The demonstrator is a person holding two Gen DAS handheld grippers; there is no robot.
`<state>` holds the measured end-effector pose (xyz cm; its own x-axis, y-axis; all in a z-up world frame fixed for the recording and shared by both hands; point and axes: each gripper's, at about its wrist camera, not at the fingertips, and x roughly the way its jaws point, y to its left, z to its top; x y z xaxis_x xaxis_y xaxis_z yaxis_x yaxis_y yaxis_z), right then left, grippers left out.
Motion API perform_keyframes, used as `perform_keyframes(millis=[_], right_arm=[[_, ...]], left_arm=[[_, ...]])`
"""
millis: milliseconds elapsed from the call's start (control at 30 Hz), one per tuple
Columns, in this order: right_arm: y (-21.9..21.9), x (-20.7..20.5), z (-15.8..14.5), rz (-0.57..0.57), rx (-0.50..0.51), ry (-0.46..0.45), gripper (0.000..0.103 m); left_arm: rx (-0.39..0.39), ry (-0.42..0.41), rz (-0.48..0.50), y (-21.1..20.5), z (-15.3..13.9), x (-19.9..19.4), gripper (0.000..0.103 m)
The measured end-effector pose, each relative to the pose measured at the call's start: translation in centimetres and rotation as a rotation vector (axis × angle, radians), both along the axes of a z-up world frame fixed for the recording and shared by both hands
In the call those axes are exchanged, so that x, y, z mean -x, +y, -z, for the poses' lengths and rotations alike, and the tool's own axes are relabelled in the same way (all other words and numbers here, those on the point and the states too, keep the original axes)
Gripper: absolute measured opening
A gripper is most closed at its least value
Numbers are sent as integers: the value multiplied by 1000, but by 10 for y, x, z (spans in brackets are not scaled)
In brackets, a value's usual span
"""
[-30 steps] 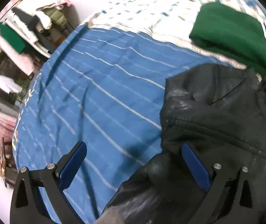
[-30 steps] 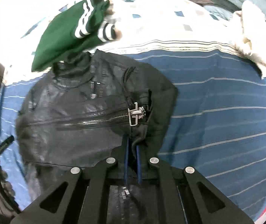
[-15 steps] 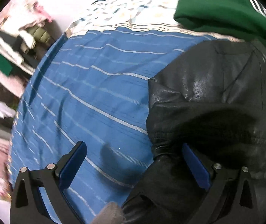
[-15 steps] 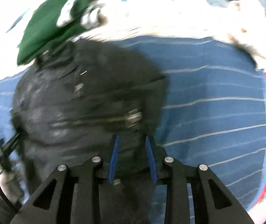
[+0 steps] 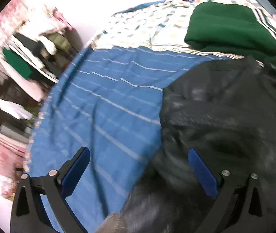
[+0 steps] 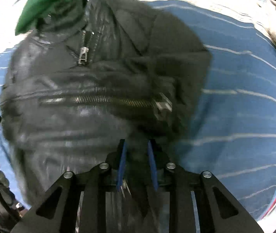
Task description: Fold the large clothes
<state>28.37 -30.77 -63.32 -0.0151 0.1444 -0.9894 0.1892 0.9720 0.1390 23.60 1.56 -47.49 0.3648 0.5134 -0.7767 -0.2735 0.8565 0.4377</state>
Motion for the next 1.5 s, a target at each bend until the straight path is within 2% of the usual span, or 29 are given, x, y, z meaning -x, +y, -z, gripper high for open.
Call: perform_keyframes(millis=[67, 100, 167, 333, 500, 633, 800, 967, 1133, 1200, 1233, 1267, 1300, 1333, 1367, 1500], right_arm=[[-13, 19, -15, 1, -17, -15, 70], [-22, 30, -21, -4, -29, -21, 73], [-40, 50, -28, -15, -34, -19, 73], [-93, 95, -34, -76, -15, 22, 73], [-143, 128, -25, -121, 11, 65, 73], [-184, 138, -22, -102, 42, 75, 73], [-225, 136, -5, -36, 58, 112, 73], [-238, 126, 13, 0, 28, 144, 73], [-227, 109, 26, -48, -19, 128, 73], [-215, 96, 32, -70, -97, 100, 73], [-207, 87, 33, -73, -144, 84, 73], [-201, 79, 38, -74, -224, 65, 73], [-193, 70, 44, -70, -324, 52, 73], [-185, 60, 50, -63, -424, 42, 76], [-178, 49, 57, -55, -524, 32, 81], [-150, 5, 85, -7, -789, -2, 81]], left_arm=[[-68, 30, 2, -36, -11, 26, 103], [-98, 47, -2, -53, -13, 37, 103], [-156, 100, -11, -92, -11, 63, 103], [-243, 232, -20, -173, 4, 116, 103], [-284, 306, 21, -253, 21, 163, 103], [-269, 365, 71, -308, 38, 188, 103], [-357, 400, 142, -343, 74, 192, 103], [-390, 431, 131, -334, 110, 175, 103], [-391, 375, 58, -313, 105, 154, 103], [-343, 349, 20, -294, 98, 146, 98], [-246, 335, -7, -282, 93, 144, 84], [-128, 320, -32, -271, 89, 143, 58], [-58, 306, -37, -265, 86, 143, 44], [-11, 289, -34, -260, 82, 143, 28], [3, 274, -14, -259, 76, 143, 15], [-6, 205, 19, -256, 53, 145, 7]])
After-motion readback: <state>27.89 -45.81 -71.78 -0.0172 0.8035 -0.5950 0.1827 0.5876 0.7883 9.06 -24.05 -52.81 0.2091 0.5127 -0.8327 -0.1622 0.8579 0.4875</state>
